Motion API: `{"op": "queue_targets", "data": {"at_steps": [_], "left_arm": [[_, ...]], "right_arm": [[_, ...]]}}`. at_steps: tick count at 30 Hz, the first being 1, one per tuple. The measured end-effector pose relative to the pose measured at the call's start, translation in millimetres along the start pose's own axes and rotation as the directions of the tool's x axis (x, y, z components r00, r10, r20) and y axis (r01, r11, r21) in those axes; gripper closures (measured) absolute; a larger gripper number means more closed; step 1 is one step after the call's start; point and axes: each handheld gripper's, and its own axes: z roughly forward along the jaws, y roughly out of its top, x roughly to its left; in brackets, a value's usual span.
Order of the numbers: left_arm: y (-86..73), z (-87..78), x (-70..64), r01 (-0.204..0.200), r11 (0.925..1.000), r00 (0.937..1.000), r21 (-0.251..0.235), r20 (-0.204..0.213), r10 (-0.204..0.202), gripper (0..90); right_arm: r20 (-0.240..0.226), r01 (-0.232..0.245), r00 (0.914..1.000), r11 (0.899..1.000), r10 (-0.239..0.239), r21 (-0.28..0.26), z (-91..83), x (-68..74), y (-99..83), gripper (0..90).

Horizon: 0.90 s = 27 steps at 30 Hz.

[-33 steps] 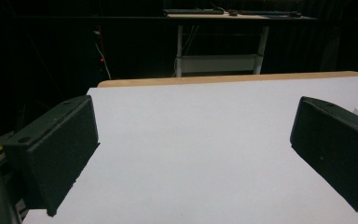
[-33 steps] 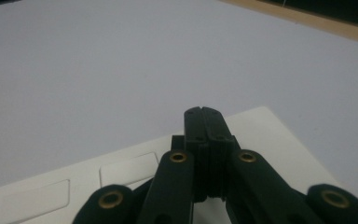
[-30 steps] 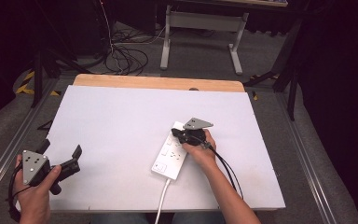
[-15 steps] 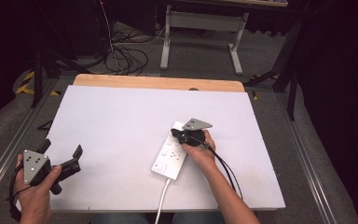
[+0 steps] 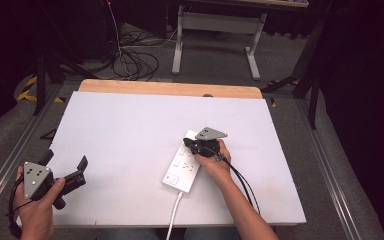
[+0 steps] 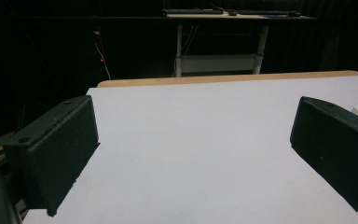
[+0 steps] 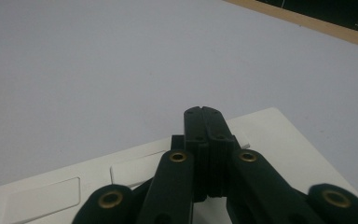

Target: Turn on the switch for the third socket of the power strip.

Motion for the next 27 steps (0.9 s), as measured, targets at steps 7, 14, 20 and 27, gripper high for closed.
{"op": "queue_targets", "data": {"at_steps": [7, 14, 20, 27], "left_arm": [[-0.1, 0.6, -0.6, 0.001, 1.0, 1.0, 0.0, 0.001, -0.001, 1.4], [-0.1, 0.8, -0.3, 0.001, 1.0, 1.0, 0.001, -0.001, -0.001, 1.4], [-0.1, 0.4, 0.4, -0.001, 1.0, 1.0, 0.0, 0.001, 0.001, 1.4], [0.0, 1.5, -0.9, -0.001, 1.0, 1.0, 0.002, 0.006, 0.001, 1.4]], "right_arm": [[0.0, -0.001, 1.0, 1.0, 0.001, 0.0, 0.0, -0.1, 0.0, 90.0], [0.005, -0.011, 0.9999, 1.0, 0.011, 0.001, 0.0, 0.8, 0.3, 89.3], [0.018, -0.013, 0.9997, 1.0, 0.013, -0.014, -5.9, 0.2, 4.9, 90.0], [0.0, -0.022, 0.9998, 0.997, 0.022, -0.073, -27.7, -3.2, 11.6, 89.6]]}}
